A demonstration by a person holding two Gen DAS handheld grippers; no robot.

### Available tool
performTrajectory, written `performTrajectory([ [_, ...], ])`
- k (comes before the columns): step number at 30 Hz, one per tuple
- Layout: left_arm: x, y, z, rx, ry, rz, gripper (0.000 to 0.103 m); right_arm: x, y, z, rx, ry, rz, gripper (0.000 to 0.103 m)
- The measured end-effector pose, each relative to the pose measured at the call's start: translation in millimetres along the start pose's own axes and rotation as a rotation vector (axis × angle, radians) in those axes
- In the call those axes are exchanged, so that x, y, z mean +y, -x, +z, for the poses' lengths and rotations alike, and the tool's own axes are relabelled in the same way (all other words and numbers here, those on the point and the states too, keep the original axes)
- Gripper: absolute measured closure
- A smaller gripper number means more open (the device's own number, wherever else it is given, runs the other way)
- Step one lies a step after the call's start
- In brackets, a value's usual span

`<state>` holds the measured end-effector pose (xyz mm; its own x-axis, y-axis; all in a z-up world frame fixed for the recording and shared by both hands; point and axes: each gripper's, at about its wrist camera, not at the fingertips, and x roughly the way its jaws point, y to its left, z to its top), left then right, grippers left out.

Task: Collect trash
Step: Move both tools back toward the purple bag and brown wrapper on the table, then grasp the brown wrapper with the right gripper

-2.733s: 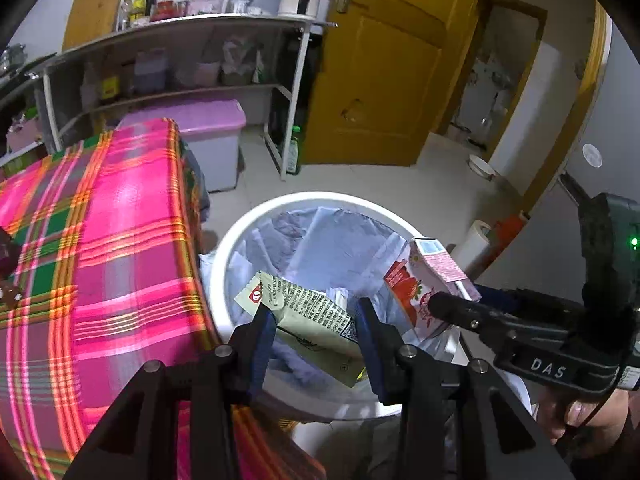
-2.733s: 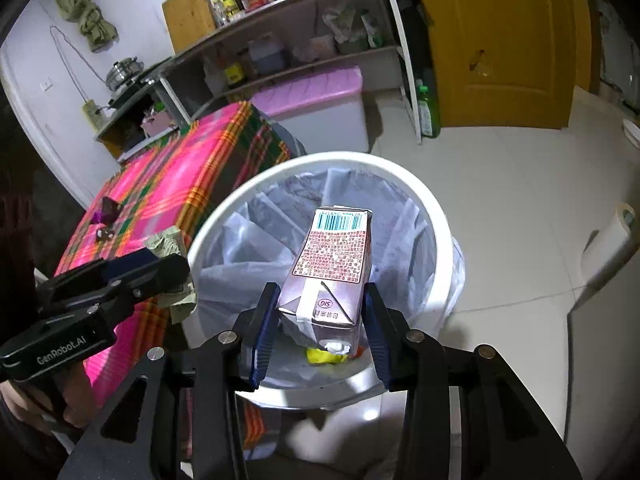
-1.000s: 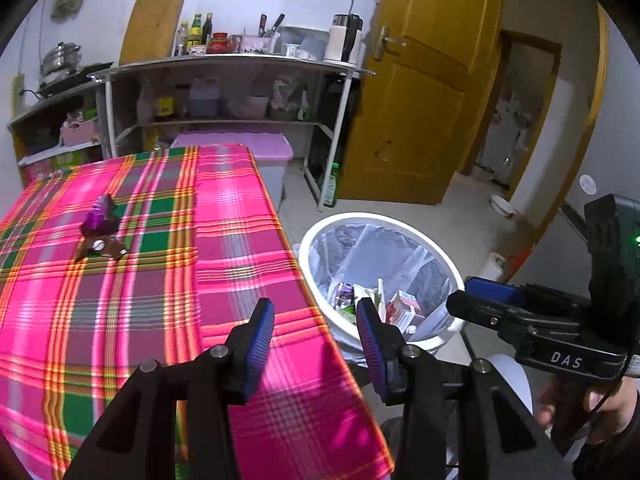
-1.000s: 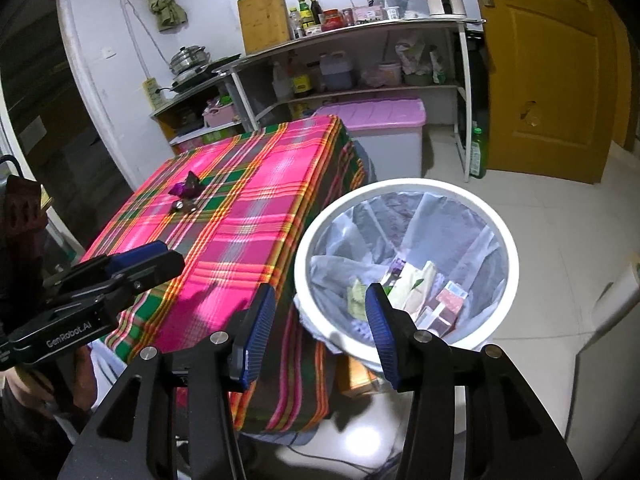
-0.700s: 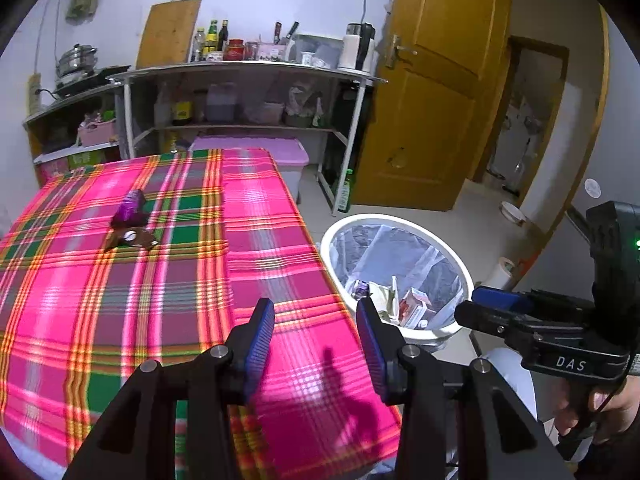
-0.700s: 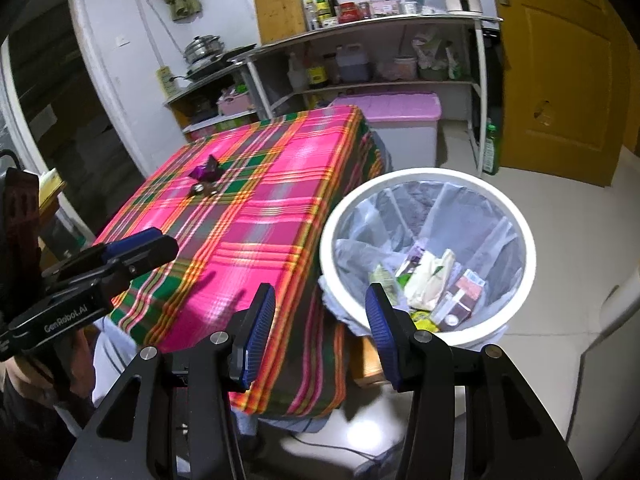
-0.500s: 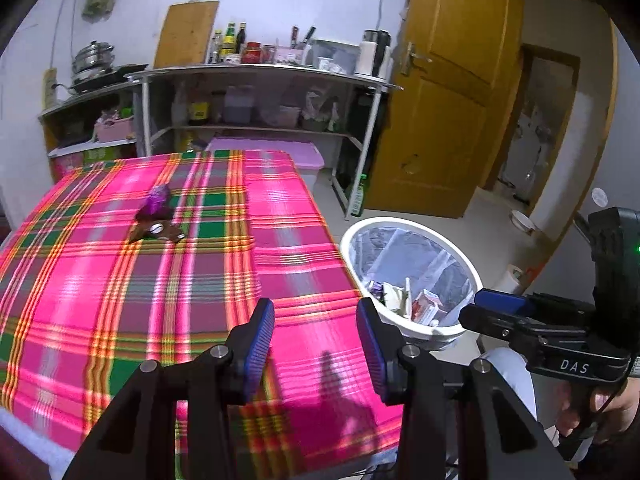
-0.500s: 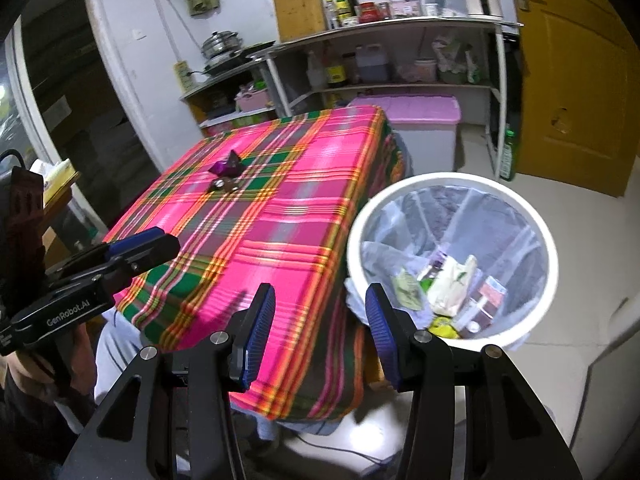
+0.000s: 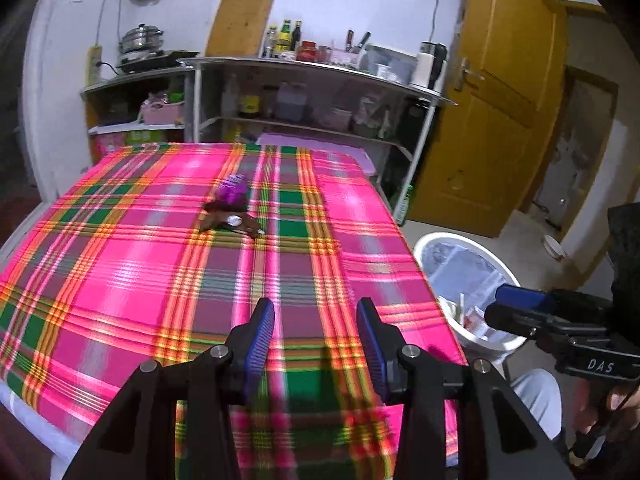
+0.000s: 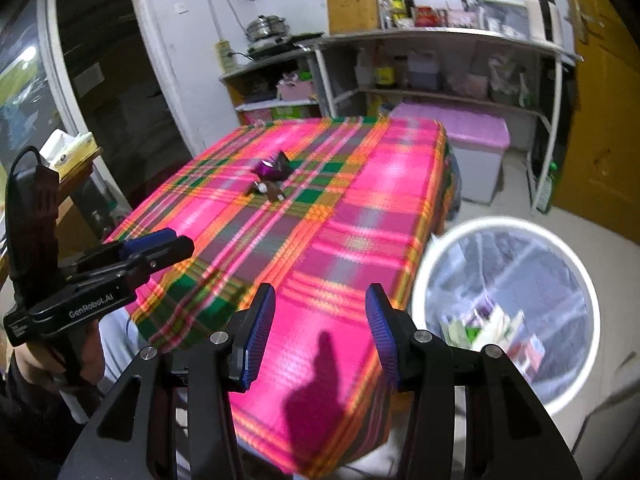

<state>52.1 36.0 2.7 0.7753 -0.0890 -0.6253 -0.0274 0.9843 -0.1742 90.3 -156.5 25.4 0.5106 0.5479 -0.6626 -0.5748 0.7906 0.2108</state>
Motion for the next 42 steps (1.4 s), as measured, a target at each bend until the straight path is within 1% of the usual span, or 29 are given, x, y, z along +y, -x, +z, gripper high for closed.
performTrajectory([
  [7,20.7,4.3,11.1,-0.037,0.026,0.033,0.061,14.6,-14.4,19.4,-0.006,0.045,0.02,0.055],
  [15,45.4,-4.3,19.4,-0.042,0.057,0.046,0.061,23.9,-46.8,46.7,0.044,0.089,0.062,0.055],
  [18,55.5,-9.3,21.5,-0.037,0.068,0.055,0.061,27.4,-66.4,57.0,0.07,0.111,0.069,0.055],
  [22,71.3,-15.7,25.4,-0.033,0.084,0.071,0.061,32.5,-101.4,70.5,0.127,0.145,0.083,0.055],
  [27,89.5,-23.0,29.2,-0.027,0.098,0.092,0.061,39.7,-141.6,81.0,0.178,0.203,0.092,0.055],
  [31,101.6,-31.8,33.1,-0.021,0.111,0.103,0.061,42.9,-171.6,89.4,0.206,0.241,0.093,0.055],
  [38,120.2,-45.8,39.7,-0.01,0.129,0.109,0.061,47.9,-214.4,104.2,0.25,0.263,0.123,0.055],
  [40,126.1,-48.6,41.5,-0.009,0.14,0.109,0.061,51.8,-220.7,105.7,0.256,0.268,0.131,0.058],
  [42,130.9,-50.6,42.4,-0.009,0.148,0.108,0.061,54.8,-228.1,107.1,0.265,0.276,0.135,0.071],
])
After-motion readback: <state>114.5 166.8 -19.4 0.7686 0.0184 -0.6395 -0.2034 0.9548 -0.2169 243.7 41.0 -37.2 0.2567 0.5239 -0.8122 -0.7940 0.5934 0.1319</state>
